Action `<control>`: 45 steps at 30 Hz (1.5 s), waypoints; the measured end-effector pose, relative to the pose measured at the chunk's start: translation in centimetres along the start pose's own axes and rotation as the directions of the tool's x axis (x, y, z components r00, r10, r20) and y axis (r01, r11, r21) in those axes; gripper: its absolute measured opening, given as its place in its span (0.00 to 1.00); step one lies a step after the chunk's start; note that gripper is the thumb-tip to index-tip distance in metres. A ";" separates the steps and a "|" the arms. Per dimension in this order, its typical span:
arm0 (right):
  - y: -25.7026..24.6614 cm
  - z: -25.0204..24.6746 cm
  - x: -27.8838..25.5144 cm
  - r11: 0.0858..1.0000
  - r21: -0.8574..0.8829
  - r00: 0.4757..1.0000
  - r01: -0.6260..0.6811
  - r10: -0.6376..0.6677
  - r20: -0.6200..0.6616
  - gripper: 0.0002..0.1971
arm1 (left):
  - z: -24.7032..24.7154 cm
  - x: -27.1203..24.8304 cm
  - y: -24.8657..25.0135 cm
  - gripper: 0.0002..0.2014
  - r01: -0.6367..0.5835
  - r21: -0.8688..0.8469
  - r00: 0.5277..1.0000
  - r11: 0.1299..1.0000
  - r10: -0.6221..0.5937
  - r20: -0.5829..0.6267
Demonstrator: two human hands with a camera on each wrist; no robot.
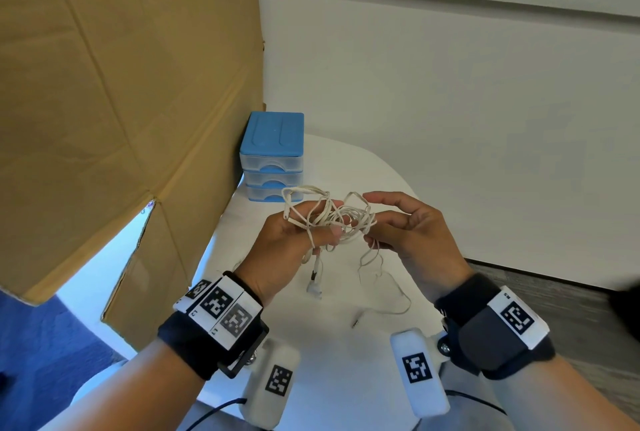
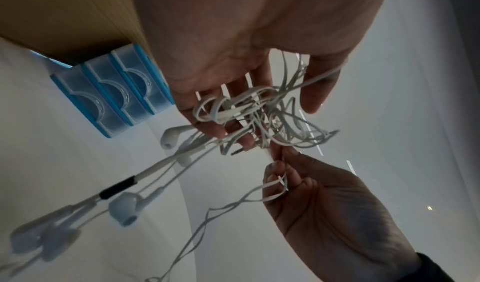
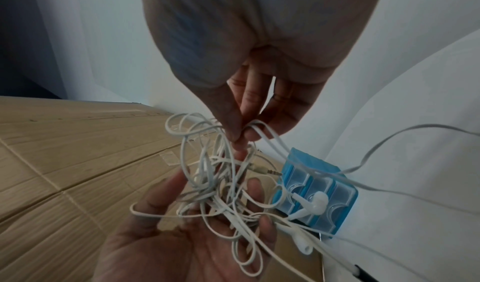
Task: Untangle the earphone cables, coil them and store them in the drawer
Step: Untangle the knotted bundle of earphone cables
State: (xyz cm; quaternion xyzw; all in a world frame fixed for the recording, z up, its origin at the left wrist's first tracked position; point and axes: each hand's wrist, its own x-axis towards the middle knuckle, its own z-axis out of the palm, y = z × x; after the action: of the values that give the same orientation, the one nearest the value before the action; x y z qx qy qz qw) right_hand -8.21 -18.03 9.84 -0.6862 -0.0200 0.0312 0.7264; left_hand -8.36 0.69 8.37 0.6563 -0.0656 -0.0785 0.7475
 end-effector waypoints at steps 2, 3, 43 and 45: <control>0.0 0.0 0.1 1.000 0.005 1.000 0.004 -0.004 -0.001 0.18 | 0.2 -0.2 0.0 0.21 -0.030 0.040 0.999 0.999 0.028 0.039; 0.1 0.0 0.1 1.000 0.005 1.000 0.007 -0.007 -0.003 0.18 | 0.2 -0.2 0.0 0.24 -0.041 0.048 0.998 0.998 0.038 0.052; -0.8 0.1 0.0 1.000 -0.013 0.995 0.005 -0.004 0.098 0.14 | -0.3 0.4 0.0 0.06 -0.090 0.272 0.985 0.958 0.127 -0.118; -0.9 -0.2 0.0 1.000 -0.003 0.997 0.002 -0.002 0.080 0.12 | -0.7 0.6 0.1 0.06 -0.074 0.275 0.985 0.958 0.113 -0.128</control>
State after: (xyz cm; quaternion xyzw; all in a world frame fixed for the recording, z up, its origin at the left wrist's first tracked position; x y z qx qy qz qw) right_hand -8.18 -18.27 10.71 -0.6856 -0.0499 0.0580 0.7239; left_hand -7.68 1.26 8.36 0.7520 -0.0534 0.0137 0.6569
